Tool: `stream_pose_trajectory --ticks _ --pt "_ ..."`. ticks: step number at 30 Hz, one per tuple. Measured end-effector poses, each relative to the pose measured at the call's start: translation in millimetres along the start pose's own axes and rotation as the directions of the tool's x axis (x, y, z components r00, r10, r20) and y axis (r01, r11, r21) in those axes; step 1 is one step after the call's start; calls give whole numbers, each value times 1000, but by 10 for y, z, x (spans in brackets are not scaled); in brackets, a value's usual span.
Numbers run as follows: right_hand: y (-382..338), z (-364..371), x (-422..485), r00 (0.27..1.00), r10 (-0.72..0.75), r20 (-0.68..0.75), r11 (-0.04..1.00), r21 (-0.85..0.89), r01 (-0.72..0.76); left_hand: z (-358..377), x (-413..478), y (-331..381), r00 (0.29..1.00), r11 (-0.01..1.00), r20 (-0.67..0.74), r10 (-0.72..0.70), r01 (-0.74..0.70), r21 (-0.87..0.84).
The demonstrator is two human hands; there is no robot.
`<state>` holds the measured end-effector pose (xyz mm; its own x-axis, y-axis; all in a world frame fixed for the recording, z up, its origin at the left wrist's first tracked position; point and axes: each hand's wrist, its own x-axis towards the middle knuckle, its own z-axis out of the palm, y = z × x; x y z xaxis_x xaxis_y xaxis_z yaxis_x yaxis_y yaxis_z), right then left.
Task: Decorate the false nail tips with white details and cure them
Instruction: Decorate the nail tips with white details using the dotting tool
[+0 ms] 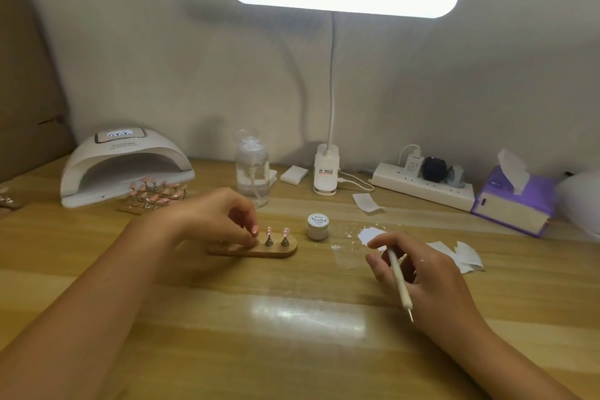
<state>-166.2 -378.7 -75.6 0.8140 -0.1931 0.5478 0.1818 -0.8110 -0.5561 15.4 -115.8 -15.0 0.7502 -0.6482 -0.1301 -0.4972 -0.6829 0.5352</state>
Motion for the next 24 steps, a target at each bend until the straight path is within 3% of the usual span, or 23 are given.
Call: stream_pose_trajectory --ticks 7,14,19,24 --pt "-25 -16 -2 999 47 -19 997 64 -45 57 14 63 997 997 -74 -1 6 81" --pt "-10 -10 12 982 189 -2 968 166 -186 47 -23 131 983 981 -185 16 20 191" --pt "-20 -45 46 967 251 -47 937 265 -230 -12 -105 349 917 987 -372 142 -160 -17" --pt "36 -93 79 922 362 -138 857 438 -271 476 -71 817 923 913 -223 314 -358 -197"
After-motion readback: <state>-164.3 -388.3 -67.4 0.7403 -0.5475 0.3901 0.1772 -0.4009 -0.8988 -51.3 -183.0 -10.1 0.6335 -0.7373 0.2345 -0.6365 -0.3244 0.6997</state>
